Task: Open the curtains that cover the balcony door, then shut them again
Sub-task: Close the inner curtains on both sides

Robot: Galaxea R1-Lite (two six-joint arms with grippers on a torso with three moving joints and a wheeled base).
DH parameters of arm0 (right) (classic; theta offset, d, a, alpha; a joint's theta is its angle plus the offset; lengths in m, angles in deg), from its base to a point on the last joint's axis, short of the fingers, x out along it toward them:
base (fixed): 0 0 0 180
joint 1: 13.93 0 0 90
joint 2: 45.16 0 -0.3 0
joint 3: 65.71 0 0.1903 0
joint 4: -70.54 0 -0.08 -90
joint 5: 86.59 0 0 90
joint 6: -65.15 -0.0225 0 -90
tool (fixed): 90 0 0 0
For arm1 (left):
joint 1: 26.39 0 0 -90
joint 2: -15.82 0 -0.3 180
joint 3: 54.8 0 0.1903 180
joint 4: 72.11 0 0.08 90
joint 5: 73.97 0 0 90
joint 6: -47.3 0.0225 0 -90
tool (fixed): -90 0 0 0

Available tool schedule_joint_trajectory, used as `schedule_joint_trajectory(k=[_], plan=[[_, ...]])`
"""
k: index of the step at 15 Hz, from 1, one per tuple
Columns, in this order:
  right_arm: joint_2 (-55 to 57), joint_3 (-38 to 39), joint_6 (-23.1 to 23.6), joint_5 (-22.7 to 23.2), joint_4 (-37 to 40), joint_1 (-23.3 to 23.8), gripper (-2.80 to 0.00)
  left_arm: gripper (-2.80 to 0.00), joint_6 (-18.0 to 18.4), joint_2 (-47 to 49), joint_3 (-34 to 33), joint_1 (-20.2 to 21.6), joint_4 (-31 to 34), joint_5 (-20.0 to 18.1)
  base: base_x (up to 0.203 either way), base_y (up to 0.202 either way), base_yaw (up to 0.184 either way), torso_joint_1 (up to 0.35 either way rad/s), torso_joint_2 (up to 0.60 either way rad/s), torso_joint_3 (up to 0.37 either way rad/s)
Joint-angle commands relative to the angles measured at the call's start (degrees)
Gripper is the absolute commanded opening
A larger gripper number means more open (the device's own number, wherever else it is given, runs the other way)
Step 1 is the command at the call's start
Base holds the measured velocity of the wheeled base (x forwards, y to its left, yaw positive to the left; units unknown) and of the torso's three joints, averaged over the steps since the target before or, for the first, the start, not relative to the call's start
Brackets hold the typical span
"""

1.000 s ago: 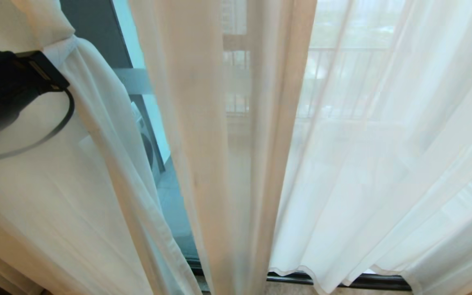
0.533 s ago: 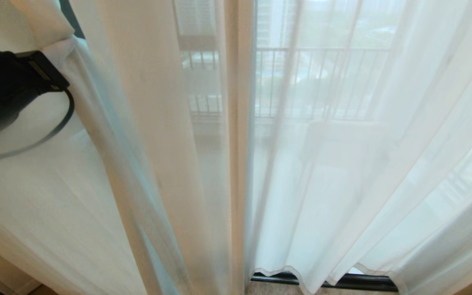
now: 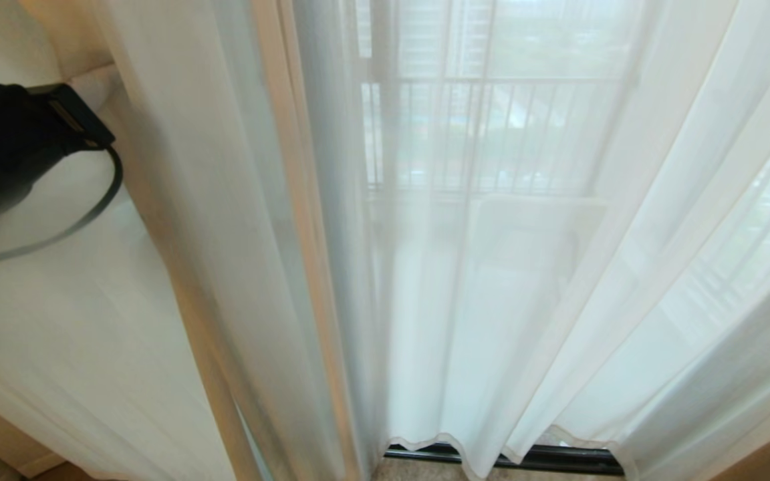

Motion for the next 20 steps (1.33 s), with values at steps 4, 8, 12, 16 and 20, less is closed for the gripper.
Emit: schedule_joint_trajectory(k=[4, 8, 12, 16, 20], plan=[[-0.02, 0.00, 0.06, 0.06, 0.00, 0.05, -2.80, -2.80, -0.09, -0.43, 0.01, -0.01, -0.34, -0.06, 0.000, -0.023, 0.000, 0.000, 0.00, 0.001], [-0.02, 0.00, 0.06, 0.06, 0.00, 0.05, -2.80, -2.80, -0.09, -1.15, 0.02, -0.10, -0.43, 0.03, 0.000, 0.000, 0.000, 0.000, 0.00, 0.000], [-0.02, 0.00, 0.06, 0.06, 0.00, 0.05, -2.80, -2.80, -0.18, -3.62, 0.39, 0.11, -0.28, 0.69, 0.000, 0.000, 0.000, 0.000, 0.00, 0.000], [-0.02, 0.00, 0.06, 0.06, 0.00, 0.05, -2.80, -2.80, -0.27, -7.17, 0.54, 0.42, 0.43, 0.88, 0.000, 0.000, 0.000, 0.000, 0.00, 0.000], [-0.02, 0.00, 0.06, 0.06, 0.00, 0.05, -2.80, -2.80, -0.27, -11.34, 0.64, 0.34, 1.79, 0.99, 0.000, 0.000, 0.000, 0.000, 0.00, 0.000]])
